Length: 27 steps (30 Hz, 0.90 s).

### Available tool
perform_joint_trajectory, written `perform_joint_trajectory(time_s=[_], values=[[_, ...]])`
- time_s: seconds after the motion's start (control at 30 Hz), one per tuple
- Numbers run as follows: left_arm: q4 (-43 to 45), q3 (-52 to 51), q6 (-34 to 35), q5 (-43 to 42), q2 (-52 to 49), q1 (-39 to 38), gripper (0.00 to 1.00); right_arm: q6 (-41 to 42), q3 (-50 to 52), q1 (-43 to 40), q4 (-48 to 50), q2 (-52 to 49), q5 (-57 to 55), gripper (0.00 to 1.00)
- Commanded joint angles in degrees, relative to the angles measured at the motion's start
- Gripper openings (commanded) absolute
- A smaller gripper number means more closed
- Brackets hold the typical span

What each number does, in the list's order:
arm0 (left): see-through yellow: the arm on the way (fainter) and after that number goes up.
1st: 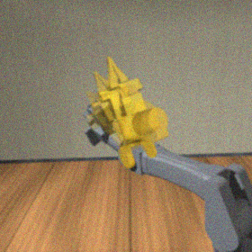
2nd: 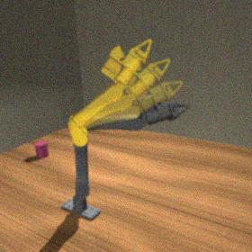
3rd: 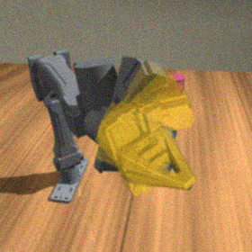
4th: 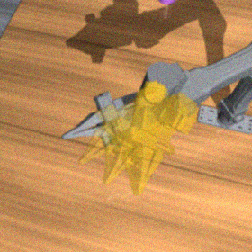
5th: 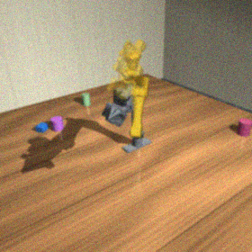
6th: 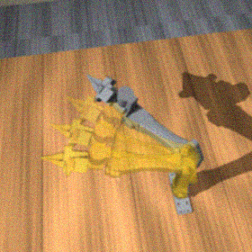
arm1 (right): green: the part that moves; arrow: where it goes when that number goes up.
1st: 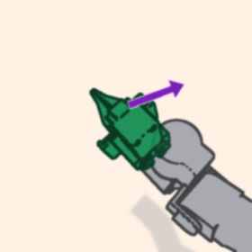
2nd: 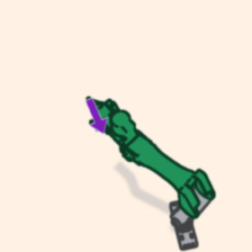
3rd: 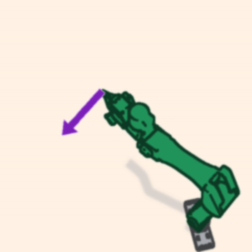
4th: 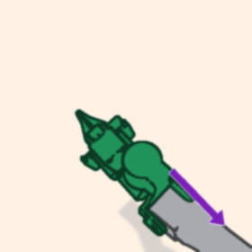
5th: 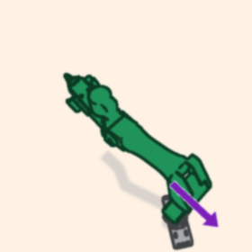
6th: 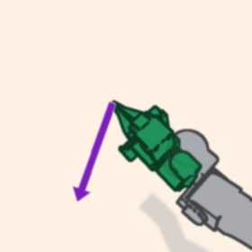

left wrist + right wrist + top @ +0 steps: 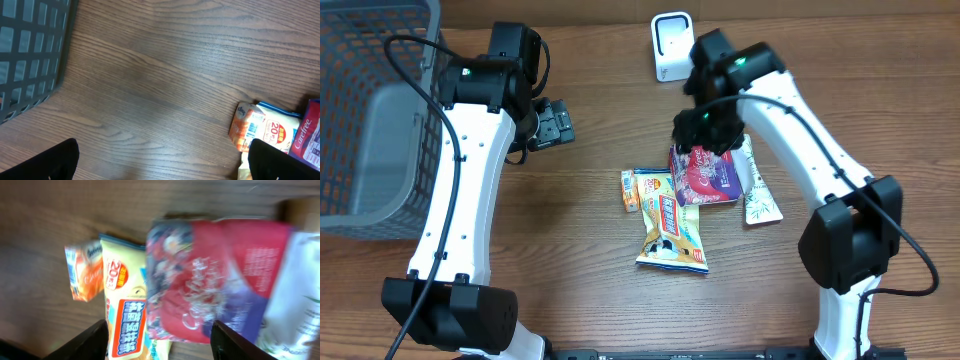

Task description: Scan the item barcode

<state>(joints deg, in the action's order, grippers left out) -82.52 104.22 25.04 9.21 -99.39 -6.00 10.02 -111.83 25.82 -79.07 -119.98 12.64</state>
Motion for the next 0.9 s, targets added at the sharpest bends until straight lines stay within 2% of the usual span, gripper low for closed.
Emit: perform_joint_trajectory(time_s=[0.0, 0.27, 0.67, 0.87], values=[[0.07, 0.48, -0.63, -0.07, -0.37, -0.02, 1.0, 0.57, 3.21, 3.78, 1.86, 0.37, -3.85, 0.66], [0.07, 0.48, -0.63, -0.04, -0.37, -0.02, 1.0, 14.53, 13.88, 11.98, 10.43, 0.37, -25.77, 0.7], [0.07, 0.48, -0.63, -0.07, -0.37, -0.02, 1.0, 17.25, 15.43, 14.4, 10.54, 0.37, -26.75, 0.69], [0.07, 0.48, -0.63, -0.04, -0.37, -0.02, 1.0, 21.03, 12.31, 14.4, 4.31, 1.62, -27.56, 0.69]])
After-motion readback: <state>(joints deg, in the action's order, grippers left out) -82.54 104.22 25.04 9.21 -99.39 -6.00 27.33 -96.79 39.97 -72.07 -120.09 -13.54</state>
